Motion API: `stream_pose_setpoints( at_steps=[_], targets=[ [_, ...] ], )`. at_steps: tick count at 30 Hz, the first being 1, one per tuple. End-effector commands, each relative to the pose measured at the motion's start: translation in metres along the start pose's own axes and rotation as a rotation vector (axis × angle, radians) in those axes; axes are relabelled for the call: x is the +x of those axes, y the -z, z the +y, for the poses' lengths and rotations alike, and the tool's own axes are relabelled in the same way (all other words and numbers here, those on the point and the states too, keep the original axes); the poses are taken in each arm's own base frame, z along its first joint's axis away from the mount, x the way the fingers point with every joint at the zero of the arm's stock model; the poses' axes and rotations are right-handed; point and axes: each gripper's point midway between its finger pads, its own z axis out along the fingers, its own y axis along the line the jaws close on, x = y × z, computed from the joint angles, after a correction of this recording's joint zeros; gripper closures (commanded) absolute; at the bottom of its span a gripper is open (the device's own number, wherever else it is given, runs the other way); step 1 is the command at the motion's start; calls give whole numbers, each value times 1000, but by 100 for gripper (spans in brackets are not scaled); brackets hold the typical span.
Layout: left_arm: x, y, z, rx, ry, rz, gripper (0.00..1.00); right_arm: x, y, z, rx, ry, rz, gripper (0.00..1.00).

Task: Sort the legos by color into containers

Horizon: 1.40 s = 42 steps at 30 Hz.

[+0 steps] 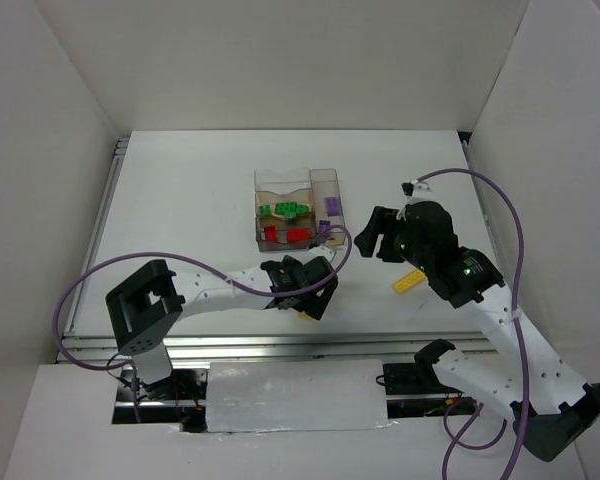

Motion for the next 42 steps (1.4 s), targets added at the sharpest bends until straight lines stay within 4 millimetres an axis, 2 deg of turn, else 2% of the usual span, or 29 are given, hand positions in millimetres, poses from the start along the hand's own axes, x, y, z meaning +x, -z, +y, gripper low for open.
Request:
stream_pose_setpoints(
  at_steps=[1,8,17,31,34,35,37,39,40,42],
  targets=[
    [-11,2,-19,60,30,-31,1,-5,2,3,-18,15,-14,25],
    [1,-1,-24,96,38,-11,0,-4,0,3,-18,12,-14,25],
    [13,-3,-20,67,54,25,1,-2,-2,4,-23,15,-5,25],
    [26,-15,-21,69,15,54,1,1,-5,6,-35,16,5,25],
    [27,-19,-21,60,3,54,11,1,-4,5,-33,17,6,25],
    [26,-21,-22,64,-5,51,20,-1,-3,6,-35,15,0,25],
    [25,-23,-22,65,-14,49,30,-2,-2,4,-27,12,-5,25],
    [24,-23,-21,58,-15,44,45,-4,0,6,-30,13,-14,25],
    [20,-22,-19,49,-16,31,62,-6,2,4,-25,12,-23,25],
    [8,-12,-15,36,-1,-12,75,-9,4,4,-22,8,-36,25]
  ],
)
